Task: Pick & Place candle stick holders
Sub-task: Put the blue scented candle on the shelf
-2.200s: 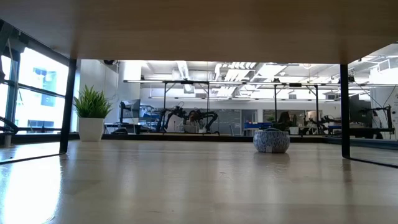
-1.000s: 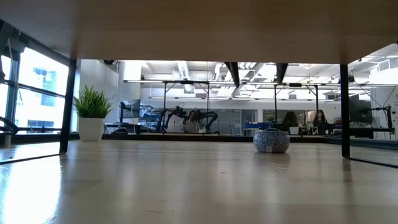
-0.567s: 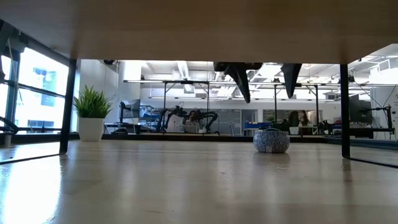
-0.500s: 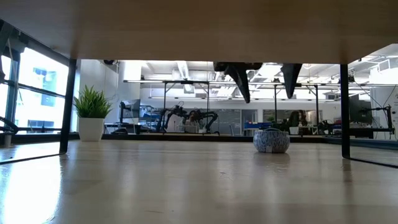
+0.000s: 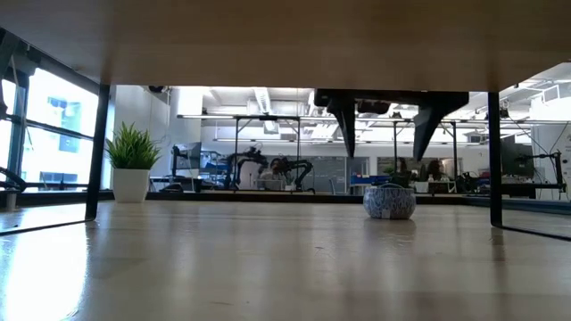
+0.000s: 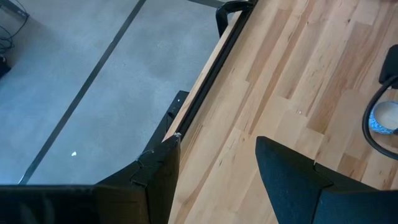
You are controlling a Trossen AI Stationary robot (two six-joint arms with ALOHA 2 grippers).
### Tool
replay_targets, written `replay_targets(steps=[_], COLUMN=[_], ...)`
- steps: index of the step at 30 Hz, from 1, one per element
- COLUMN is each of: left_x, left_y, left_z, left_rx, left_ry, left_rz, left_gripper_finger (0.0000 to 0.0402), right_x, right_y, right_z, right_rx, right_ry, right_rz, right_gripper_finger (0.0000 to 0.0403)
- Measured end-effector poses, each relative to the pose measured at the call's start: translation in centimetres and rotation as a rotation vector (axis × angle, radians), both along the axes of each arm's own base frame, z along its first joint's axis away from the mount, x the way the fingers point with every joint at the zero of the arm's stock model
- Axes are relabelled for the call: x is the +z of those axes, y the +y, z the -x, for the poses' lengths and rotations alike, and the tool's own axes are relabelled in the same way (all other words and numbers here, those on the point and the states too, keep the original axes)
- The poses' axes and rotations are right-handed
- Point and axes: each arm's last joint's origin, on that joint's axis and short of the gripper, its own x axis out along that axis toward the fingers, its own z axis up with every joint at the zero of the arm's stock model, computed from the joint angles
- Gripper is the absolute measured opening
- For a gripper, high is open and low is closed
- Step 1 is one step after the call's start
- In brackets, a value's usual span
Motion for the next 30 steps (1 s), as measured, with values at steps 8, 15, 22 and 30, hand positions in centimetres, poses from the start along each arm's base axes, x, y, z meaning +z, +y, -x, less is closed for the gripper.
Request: replay_targets(steps=[8,15,22,30], left_x=[0.0,0.0,0.0,0.0], left_y=[0.0,0.0,0.0,0.0], left_z=[0.0,0.0,0.0,0.0], left_rx=[-0.002,-0.002,-0.002,-0.002], left_ry=[-0.001,-0.001,-0.001,-0.001], left_rz=[0.002,0.002,0.002,0.003], left_gripper_finger=[0.0205,0.0205,0.0205,0.0205], right_x=[0.0,-0.5,-1.6,-1.6], right_y=[0.0,0.0,0.0,-0.2], right_z=[0.6,0.6,0.7,0.9], right_rx=[-0.013,-0.002,-0.002,-0.024], right_ry=[0.051,0.052,0.042,0.059], right_rz=[-0.007,-0.007,-0.033,-0.018], right_gripper_finger=[0.0398,0.0398,0.0398,0.0398])
